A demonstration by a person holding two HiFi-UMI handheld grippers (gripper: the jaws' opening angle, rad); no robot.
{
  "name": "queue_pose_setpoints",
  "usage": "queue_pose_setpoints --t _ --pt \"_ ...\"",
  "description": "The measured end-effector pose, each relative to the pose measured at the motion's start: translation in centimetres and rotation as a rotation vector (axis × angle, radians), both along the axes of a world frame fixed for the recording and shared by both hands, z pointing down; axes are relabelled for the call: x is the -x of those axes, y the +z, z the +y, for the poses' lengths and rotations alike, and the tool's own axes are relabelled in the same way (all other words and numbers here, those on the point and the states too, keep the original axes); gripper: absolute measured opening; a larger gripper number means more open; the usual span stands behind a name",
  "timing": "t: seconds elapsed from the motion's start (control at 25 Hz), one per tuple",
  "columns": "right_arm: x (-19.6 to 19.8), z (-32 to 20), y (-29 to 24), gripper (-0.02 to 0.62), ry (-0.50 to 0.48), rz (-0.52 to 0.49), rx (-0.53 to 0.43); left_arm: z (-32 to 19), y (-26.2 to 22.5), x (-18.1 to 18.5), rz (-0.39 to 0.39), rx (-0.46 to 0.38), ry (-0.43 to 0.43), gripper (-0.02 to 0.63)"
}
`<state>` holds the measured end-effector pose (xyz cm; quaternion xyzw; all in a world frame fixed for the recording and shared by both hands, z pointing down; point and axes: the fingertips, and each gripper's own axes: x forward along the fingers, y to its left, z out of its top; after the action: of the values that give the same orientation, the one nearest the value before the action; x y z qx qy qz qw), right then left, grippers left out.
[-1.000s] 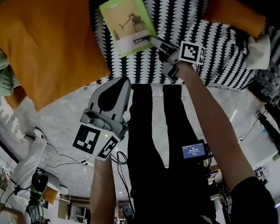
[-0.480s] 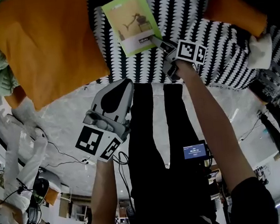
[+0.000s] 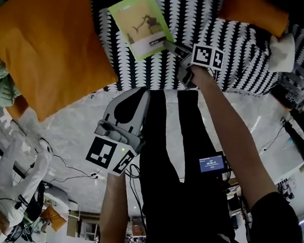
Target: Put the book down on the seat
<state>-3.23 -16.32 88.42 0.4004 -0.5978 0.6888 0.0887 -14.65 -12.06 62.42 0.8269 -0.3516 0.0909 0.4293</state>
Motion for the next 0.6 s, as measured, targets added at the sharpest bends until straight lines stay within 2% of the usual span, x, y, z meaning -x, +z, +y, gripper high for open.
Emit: queue_pose_setpoints --t 0.4,0.6 --pt "0.0 2.0 -1.1 0.327 -0.007 -0.042 0.071 0.3 -1.4 -0.5 -0.005 -0.021 -0.013 0.012" --pt "-0.3 2.7 -2.9 0.327 -0.015 -0.061 0.061 1.0 -2.5 -1.3 -0.019 -0.036 -0.017 0.012"
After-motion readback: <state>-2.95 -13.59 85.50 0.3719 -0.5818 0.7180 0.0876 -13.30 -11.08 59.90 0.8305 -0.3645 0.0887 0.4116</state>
